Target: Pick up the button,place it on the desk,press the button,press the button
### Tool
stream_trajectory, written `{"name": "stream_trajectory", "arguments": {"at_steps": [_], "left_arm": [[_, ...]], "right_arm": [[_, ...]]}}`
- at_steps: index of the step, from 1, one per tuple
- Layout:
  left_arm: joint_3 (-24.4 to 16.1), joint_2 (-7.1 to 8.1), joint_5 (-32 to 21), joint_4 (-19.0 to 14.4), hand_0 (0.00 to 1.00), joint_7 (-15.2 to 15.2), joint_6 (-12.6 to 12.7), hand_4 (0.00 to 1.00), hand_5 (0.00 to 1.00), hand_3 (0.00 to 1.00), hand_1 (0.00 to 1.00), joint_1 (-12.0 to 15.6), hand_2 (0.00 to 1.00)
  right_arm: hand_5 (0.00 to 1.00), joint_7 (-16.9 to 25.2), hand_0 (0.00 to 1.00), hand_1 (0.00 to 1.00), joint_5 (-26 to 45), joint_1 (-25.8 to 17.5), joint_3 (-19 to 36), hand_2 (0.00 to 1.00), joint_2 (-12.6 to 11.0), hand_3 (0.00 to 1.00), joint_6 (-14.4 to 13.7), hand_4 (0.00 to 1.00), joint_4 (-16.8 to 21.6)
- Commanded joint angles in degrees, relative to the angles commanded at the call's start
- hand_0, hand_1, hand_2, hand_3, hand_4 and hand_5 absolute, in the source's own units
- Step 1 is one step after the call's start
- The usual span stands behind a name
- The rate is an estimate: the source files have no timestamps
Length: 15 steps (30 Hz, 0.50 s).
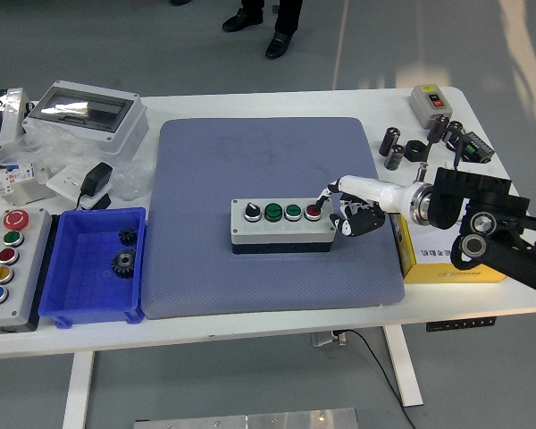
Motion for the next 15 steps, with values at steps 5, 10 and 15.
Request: {"name": "stream_trajectory", "arguments": {"at_steps": [5, 10, 15], "left_arm": [[-0.2, 0.02, 0.3, 0.0, 0.614, 0.1, 0.0, 0.559, 0.261, 0.6, 0.579, 0.0, 0.552], [-0.2, -0.1, 0.3, 0.0, 0.614, 0.2, 0.0, 0.559, 0.262, 0.6, 0.58, 0.0, 0.552], [0.0, -0.38, 0.1, 0.0, 0.614, 0.3, 0.2, 0.558, 0.261, 0.6, 0.58, 0.3, 0.552]], "right_arm": [[0.002, 0.1, 0.002, 0.072, 1.0, -2.6, 5.7, 0.189, -1.2, 0.743, 2.8, 0.295, 0.9], [0.002, 0.5, 0.002, 0.072, -4.7, -8.3, 12.8, 0.189, 0.0, 0.743, 0.3, 0.294, 0.7], [0.002, 5.1, 0.002, 0.072, -12.3, -15.7, 22.4, 0.189, 5.1, 0.734, -6.8, 0.315, -1.1]]}}
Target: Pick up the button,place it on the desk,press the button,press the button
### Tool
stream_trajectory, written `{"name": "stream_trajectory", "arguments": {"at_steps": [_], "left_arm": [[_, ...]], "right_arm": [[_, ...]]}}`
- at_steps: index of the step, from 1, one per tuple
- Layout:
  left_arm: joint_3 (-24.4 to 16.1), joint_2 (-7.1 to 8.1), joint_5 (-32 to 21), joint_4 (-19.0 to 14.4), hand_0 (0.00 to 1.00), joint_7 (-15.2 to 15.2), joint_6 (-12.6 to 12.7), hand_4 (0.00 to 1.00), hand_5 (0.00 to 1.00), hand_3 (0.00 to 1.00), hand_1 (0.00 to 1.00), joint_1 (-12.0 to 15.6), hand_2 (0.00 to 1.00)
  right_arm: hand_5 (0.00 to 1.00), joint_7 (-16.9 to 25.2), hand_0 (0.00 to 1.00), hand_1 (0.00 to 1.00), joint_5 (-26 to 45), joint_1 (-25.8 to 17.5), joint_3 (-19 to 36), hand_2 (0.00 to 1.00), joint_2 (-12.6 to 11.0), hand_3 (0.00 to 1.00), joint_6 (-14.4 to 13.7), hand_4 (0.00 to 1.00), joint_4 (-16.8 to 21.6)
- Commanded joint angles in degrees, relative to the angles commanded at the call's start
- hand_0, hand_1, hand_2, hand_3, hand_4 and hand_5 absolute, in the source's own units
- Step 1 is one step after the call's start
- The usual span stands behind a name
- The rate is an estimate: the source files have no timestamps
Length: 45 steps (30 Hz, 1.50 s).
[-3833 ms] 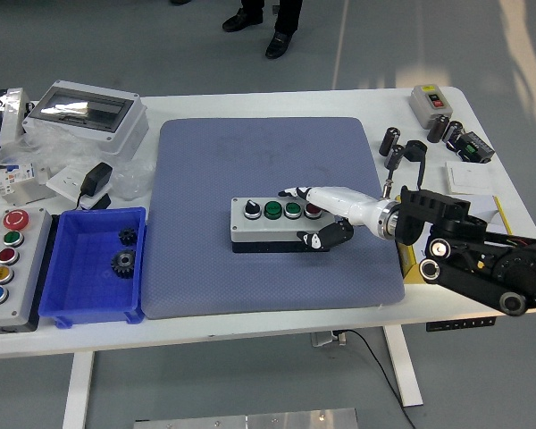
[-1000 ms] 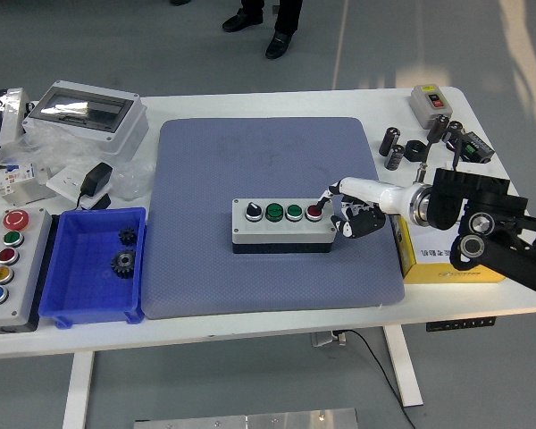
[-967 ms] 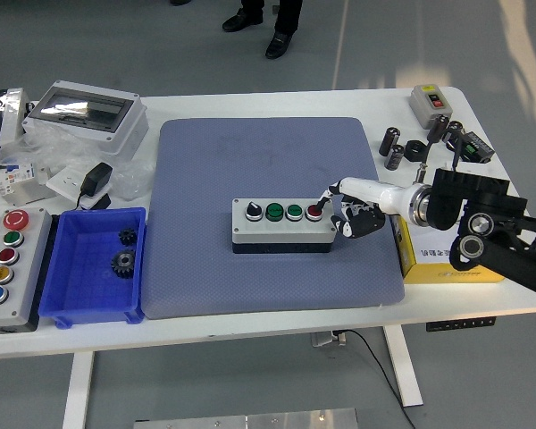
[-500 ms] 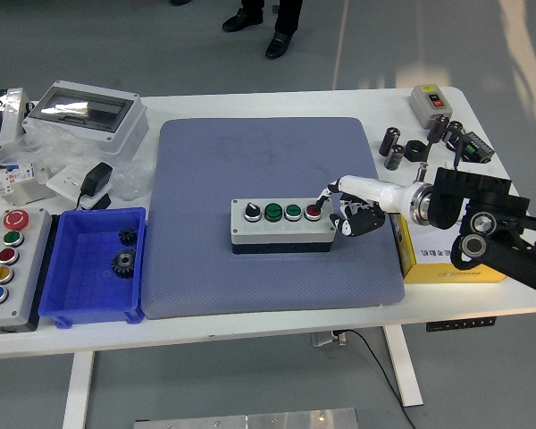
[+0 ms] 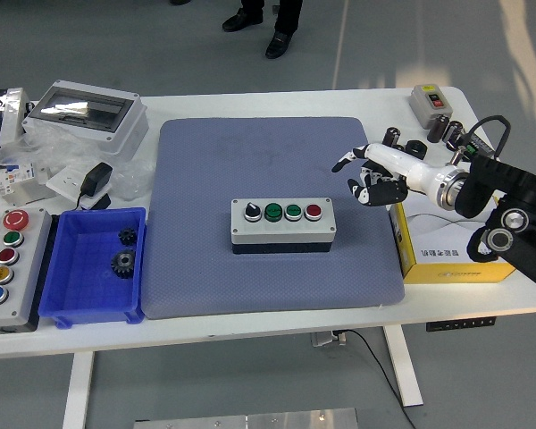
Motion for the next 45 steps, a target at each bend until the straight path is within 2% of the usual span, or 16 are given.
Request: {"name": "stream_trajectory", "arguments": {"at_steps": [2, 3, 8, 9, 14, 15, 20, 21, 26, 27, 32, 33, 34, 39, 44, 45], "left_arm": [[0.2, -0.13, -0.1, 0.0, 0.614, 0.1, 0.0, 0.558, 0.261, 0.6, 0.58, 0.1, 0.552], [0.2, -0.21, -0.2, 0.0, 0.614, 0.1, 0.1, 0.559, 0.261, 0.6, 0.58, 0.1, 0.552], [0.4, -0.4, -0.4, 0.0, 0.614, 0.1, 0.1, 0.559, 0.261, 0.6, 0.58, 0.3, 0.552], [0.4, -0.41, -0.4, 0.0, 0.614, 0.1, 0.1, 0.558, 0.262, 0.601, 0.581, 0.3, 0.552], [0.5, -0.49, -0.6, 0.0, 0.614, 0.1, 0.2, 0.558, 0.262, 0.601, 0.581, 0.5, 0.552], [0.6, -0.54, -0.6, 0.0, 0.614, 0.1, 0.2, 0.558, 0.264, 0.601, 0.581, 0.5, 0.552], [0.6, -0.65, -0.7, 0.0, 0.614, 0.1, 0.1, 0.558, 0.264, 0.601, 0.581, 0.4, 0.552], [0.6, -0.65, -0.7, 0.0, 0.614, 0.1, 0.1, 0.557, 0.262, 0.6, 0.581, 0.4, 0.552], [0.7, -0.66, -0.8, 0.0, 0.614, 0.0, 0.1, 0.557, 0.262, 0.6, 0.581, 0.4, 0.552], [0.7, -0.69, -0.8, 0.0, 0.614, 0.0, 0.1, 0.556, 0.263, 0.601, 0.581, 0.4, 0.552], [0.8, -0.84, -1.0, 0.0, 0.614, -0.1, 0.1, 0.556, 0.263, 0.601, 0.581, 0.4, 0.552], [0.9, -0.87, -1.0, 0.0, 0.614, -0.1, 0.1, 0.555, 0.262, 0.6, 0.582, 0.4, 0.551], [0.9, -0.89, -1.0, 0.0, 0.614, -0.1, 0.1, 0.555, 0.262, 0.6, 0.582, 0.4, 0.551], [0.8, -0.88, -0.9, 0.0, 0.614, -0.1, 0.1, 0.555, 0.26, 0.601, 0.582, 0.5, 0.551], [0.8, -0.9, -0.9, 0.0, 0.614, -0.1, 0.0, 0.555, 0.26, 0.601, 0.582, 0.6, 0.551], [0.8, -0.92, -0.9, 0.0, 0.614, -0.1, 0.0, 0.554, 0.258, 0.6, 0.583, 0.6, 0.551]], "right_arm": [[0.002, 2.6, 0.002, 0.072, -2.0, -2.9, 3.8, 0.189, 2.4, 0.734, -3.2, 0.315, -0.8], [0.039, 4.1, 0.002, 0.07, -2.4, -4.5, 5.8, 0.2, 3.8, 0.722, -5.0, 0.378, -1.3], [0.039, 10.7, 0.002, 0.07, -2.4, -10.9, 13.4, 0.2, 9.1, 0.722, -12.1, 0.378, -3.1], [0.204, 11.9, 0.023, 0.177, -1.8, -12.0, 14.5, 0.352, 9.8, 0.722, -13.3, 0.491, -3.5], [0.204, 18.9, 0.023, 0.177, 4.0, -17.7, 20.3, 0.352, 13.0, 0.722, -19.4, 0.491, -4.9], [0.254, 20.3, 0.425, 0.545, 5.4, -18.5, 21.0, 0.626, 13.6, 0.714, -20.0, 0.554, -5.1], [0.254, 25.9, 0.425, 0.545, 11.9, -20.5, 22.5, 0.626, 15.5, 0.714, -20.8, 0.554, -5.6], [0.299, 26.9, 0.666, 0.669, 13.5, -20.8, 22.5, 0.701, 15.8, 0.705, -20.7, 0.603, -5.8], [0.299, 29.2, 0.666, 0.669, 19.6, -21.7, 21.6, 0.701, 16.9, 0.705, -20.0, 0.603, -6.6], [0.506, 29.6, 0.746, 0.715, 21.3, -22.0, 21.2, 0.737, 17.3, 0.705, -19.9, 0.726, -6.9], [0.506, 30.6, 0.746, 0.715, 25.5, -23.4, 20.4, 0.737, 18.6, 0.705, -19.4, 0.726, -7.3], [0.58, 30.8, 0.765, 0.721, 25.9, -23.7, 20.3, 0.744, 18.7, 0.711, -19.3, 0.768, -7.3], [0.58, 30.9, 0.765, 0.721, 26.2, -23.9, 20.3, 0.744, 18.8, 0.711, -19.2, 0.768, -7.2], [0.647, 31.2, 0.774, 0.722, 26.9, -24.4, 19.8, 0.74, 18.6, 0.695, -18.8, 0.788, -6.7], [0.647, 31.3, 0.774, 0.722, 27.0, -24.6, 19.5, 0.74, 18.5, 0.695, -18.6, 0.788, -6.2], [0.659, 31.3, 0.741, 0.692, 27.0, -24.6, 19.4, 0.708, 18.4, 0.646, -18.6, 0.79, -6.2]]}}
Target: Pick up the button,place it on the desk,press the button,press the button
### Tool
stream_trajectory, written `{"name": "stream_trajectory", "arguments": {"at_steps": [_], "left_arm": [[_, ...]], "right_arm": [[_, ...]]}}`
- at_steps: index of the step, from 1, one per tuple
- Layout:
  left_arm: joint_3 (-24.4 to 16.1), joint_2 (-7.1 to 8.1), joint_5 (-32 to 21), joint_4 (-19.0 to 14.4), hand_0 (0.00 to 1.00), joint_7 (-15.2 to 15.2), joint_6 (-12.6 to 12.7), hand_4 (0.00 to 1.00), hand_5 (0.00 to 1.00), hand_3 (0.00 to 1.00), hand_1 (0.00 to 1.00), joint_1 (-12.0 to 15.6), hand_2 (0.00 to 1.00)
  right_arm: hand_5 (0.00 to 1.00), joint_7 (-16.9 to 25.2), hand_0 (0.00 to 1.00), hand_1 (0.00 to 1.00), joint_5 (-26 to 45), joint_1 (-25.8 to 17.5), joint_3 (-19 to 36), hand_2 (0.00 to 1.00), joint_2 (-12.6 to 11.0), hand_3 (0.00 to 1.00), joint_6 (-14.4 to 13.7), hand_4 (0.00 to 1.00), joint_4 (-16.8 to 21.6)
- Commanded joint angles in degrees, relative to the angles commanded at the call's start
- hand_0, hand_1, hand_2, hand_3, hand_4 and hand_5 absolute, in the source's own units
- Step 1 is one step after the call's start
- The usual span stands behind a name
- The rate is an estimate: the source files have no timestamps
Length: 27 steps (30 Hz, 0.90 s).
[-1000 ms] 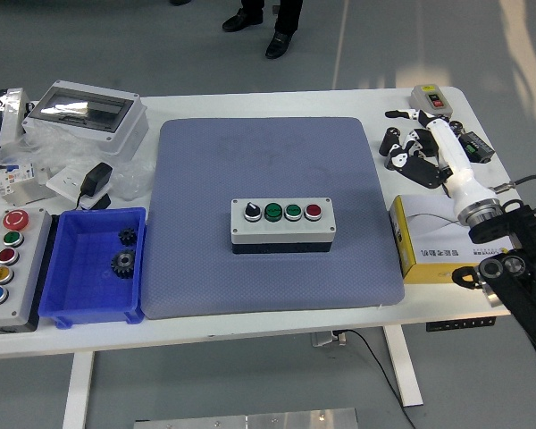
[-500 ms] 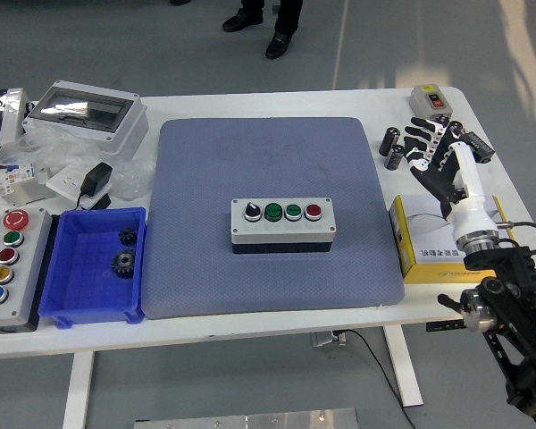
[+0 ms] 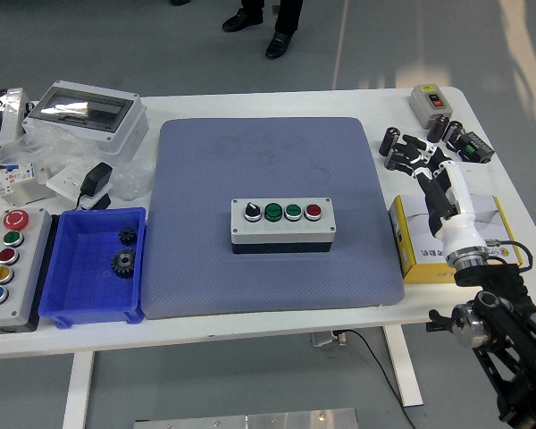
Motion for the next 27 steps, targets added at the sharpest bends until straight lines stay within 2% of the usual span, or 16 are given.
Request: {"name": "stream_trajectory", "arguments": {"at_steps": [14, 27], "left_arm": [[0.1, 0.04, -0.1, 0.0, 0.615, 0.2, -0.2, 0.552, 0.256, 0.599, 0.581, 0.3, 0.551], [-0.6, 0.89, 1.5, 0.0, 0.615, 0.4, -0.6, 0.552, 0.253, 0.6, 0.58, 0.0, 0.551]], "right_arm": [[0.683, 0.1, 0.73, 0.674, 0.8, -0.1, -0.5, 0.701, -0.4, 0.641, 0.2, 0.786, 0.1], [0.68, 0.5, 0.732, 0.668, 1.5, 0.3, -0.2, 0.699, -0.9, 0.639, 0.3, 0.783, 0.0]]}}
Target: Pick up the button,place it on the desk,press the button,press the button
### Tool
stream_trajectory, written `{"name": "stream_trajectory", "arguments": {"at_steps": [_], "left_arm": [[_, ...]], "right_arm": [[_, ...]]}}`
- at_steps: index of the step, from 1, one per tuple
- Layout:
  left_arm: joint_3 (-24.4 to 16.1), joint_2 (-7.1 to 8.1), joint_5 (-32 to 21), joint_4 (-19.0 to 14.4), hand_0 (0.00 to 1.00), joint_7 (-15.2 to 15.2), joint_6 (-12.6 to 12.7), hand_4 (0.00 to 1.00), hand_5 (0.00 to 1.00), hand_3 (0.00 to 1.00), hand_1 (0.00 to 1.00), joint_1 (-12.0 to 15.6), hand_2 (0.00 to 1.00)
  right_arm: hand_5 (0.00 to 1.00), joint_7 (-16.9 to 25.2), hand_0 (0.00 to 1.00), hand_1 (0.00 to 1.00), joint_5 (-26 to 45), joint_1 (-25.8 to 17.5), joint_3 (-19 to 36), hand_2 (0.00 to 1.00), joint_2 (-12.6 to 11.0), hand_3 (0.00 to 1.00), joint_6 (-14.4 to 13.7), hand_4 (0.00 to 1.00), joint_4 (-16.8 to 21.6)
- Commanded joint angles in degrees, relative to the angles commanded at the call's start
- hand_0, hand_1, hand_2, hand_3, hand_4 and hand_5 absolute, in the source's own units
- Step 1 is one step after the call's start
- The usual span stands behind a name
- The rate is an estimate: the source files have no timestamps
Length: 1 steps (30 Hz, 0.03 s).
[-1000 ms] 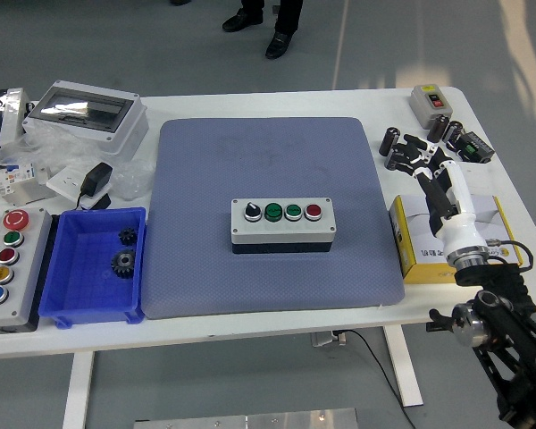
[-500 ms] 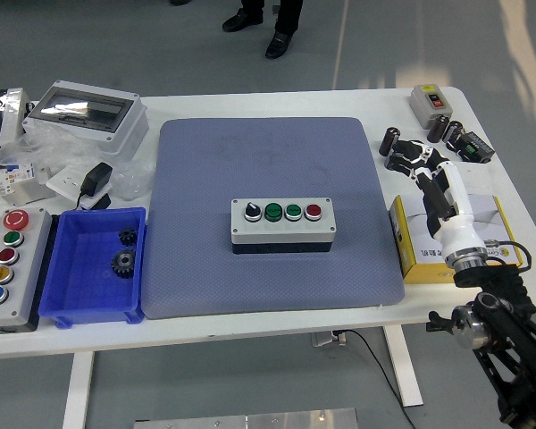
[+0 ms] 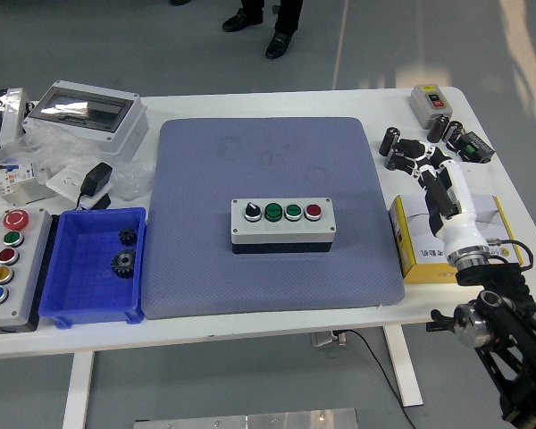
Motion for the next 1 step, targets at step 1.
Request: {"name": "stream_trajectory", "arguments": {"at_steps": [1], "left_arm": [[-0.1, 0.06, 0.2, 0.0, 0.615, 0.0, 0.0, 0.552, 0.253, 0.6, 0.58, 0.0, 0.551]], "right_arm": [[0.68, 0.0, 0.732, 0.668, 0.0, 0.0, 0.1, 0.699, 0.0, 0.639, 0.0, 0.783, 0.0]]}}
